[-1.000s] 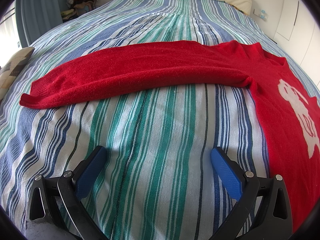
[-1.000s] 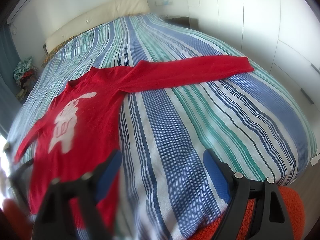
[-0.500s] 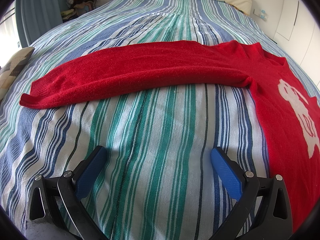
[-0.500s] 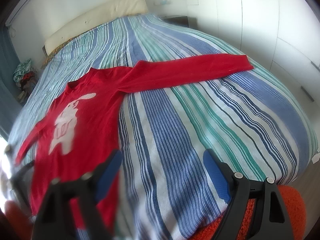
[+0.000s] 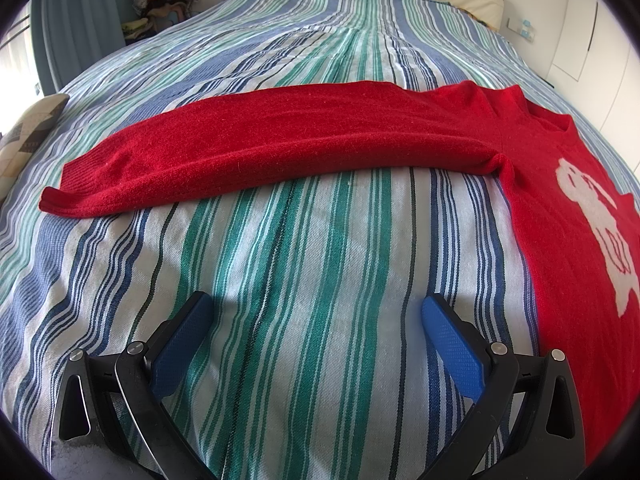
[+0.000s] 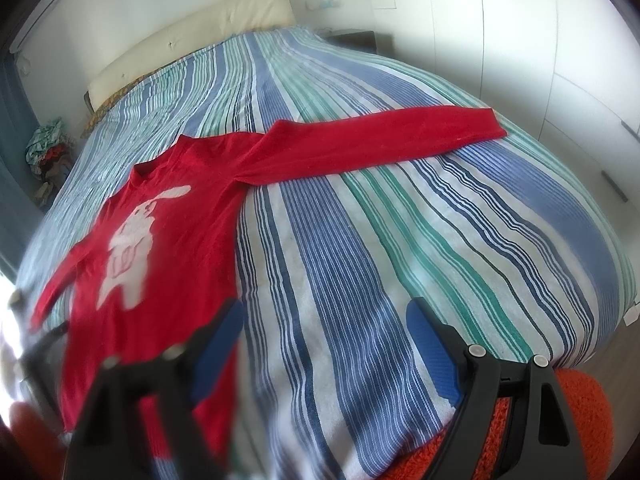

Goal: Fold small clothes

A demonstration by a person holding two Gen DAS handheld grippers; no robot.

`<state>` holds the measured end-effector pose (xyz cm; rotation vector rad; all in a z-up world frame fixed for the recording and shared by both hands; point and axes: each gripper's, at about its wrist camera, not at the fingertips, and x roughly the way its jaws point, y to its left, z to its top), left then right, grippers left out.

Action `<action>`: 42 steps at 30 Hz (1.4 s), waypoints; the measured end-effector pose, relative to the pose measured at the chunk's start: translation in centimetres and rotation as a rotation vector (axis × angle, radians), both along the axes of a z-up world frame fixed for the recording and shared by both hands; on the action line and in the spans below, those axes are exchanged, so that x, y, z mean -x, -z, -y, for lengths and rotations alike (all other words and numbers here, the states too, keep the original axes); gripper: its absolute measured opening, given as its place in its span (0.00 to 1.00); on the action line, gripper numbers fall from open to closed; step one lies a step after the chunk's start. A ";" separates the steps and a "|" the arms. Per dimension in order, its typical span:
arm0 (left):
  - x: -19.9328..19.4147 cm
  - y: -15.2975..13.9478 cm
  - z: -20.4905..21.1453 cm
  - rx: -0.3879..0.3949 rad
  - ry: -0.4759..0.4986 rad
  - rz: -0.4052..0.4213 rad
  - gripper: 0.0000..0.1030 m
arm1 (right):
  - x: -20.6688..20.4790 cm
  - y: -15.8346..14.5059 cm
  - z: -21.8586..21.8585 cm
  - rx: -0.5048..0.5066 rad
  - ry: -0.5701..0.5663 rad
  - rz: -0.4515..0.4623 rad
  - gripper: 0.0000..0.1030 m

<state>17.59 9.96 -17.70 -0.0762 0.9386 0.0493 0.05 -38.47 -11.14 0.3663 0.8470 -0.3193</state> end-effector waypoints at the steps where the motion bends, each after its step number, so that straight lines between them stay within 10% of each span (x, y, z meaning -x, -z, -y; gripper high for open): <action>1: 0.0 0.0 0.0 0.000 0.000 0.000 1.00 | 0.0 0.0 0.0 -0.001 0.001 0.000 0.80; 42: 0.0 0.0 0.0 -0.001 0.000 0.000 1.00 | -0.2 0.2 1.0 -0.047 0.030 0.004 0.80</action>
